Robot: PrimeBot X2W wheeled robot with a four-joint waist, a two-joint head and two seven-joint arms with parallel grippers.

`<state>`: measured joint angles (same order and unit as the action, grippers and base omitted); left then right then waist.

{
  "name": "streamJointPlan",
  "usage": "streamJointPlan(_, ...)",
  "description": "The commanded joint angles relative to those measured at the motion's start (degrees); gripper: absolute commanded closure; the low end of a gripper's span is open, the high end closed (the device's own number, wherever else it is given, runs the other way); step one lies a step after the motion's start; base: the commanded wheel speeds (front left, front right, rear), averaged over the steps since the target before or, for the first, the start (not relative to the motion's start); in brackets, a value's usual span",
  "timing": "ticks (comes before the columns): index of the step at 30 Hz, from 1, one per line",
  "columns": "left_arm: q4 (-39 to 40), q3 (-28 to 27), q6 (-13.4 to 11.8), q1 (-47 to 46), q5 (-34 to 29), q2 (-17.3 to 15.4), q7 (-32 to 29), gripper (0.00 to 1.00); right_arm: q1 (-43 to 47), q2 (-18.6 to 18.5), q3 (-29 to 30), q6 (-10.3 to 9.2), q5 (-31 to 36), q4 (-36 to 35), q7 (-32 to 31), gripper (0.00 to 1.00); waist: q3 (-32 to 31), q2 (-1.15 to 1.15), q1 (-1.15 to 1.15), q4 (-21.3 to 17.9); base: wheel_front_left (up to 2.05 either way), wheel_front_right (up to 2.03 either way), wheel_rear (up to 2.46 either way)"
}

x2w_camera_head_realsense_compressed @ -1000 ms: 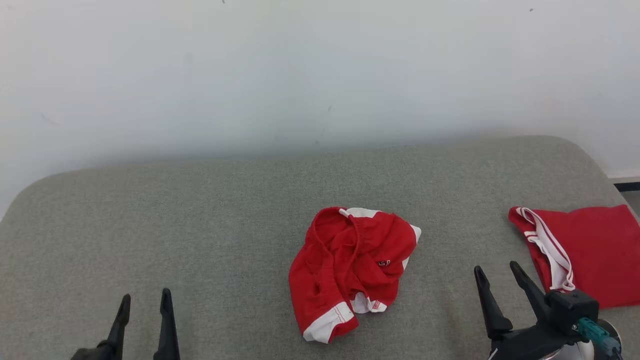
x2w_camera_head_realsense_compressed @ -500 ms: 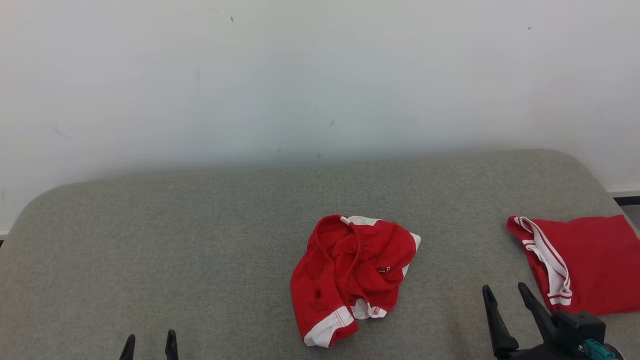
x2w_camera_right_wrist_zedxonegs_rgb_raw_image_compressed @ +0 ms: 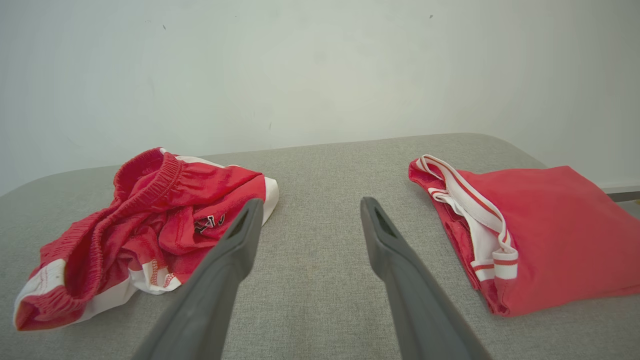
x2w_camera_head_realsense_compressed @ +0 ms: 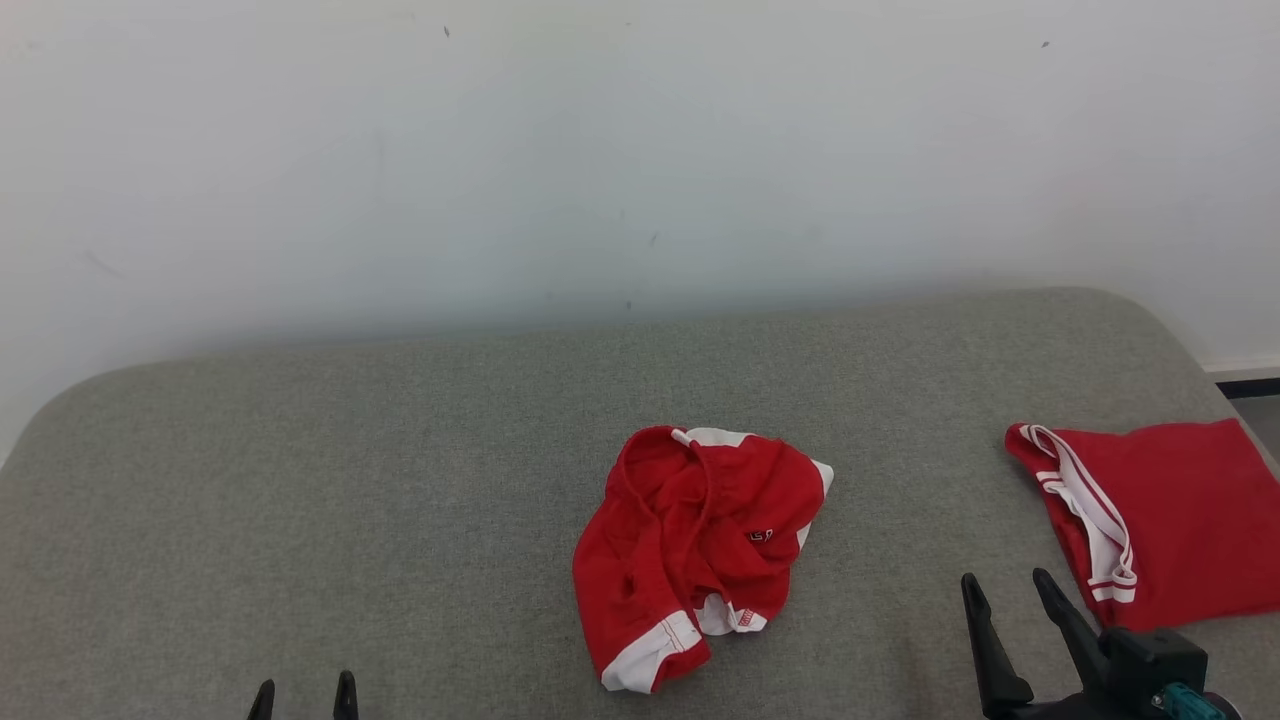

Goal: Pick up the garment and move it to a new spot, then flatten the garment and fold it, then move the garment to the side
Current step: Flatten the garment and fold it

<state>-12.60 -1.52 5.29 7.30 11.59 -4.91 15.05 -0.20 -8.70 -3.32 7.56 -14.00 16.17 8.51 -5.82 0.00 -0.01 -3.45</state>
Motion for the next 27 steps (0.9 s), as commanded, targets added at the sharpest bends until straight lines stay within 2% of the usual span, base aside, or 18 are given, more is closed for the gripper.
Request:
streamJointPlan(1,-0.3,-0.2,0.2,0.3,-0.7,0.3,0.1,0.00,0.2,0.1,0.1,-0.16,0.2,0.0,-0.1,0.00,0.0,0.00,0.01,0.1,0.00,0.00,0.00)
streamJointPlan(13,-1.1,-0.6,1.1,-0.9,-1.4,0.8,0.1,0.00,-0.3,0.5,-0.2,-0.15,0.4,-0.1,-0.1,0.00,0.4,0.00,0.01,0.3,0.00,0.00,0.00)
streamJointPlan(19,-4.3,1.1,1.5,-4.1,-0.5,1.1,-0.2,0.00,-0.5,0.4,-0.3,-0.15,0.4,0.0,0.0,0.00,0.9,0.00,0.01,0.1,0.00,0.00,0.00)
streamJointPlan(24,-5.6,3.6,1.8,-9.5,2.0,1.4,-4.4,0.00,-1.0,0.7,-0.9,-0.15,0.2,0.1,0.1,0.00,1.5,0.00,0.01,-0.9,0.00,0.00,0.00)
streamJointPlan(27,-6.8,6.1,2.1,-14.5,4.7,1.5,-9.8,0.00,-1.3,0.5,-1.2,-0.16,0.3,0.0,0.2,0.00,2.2,0.00,0.01,-1.9,0.00,0.00,0.00)
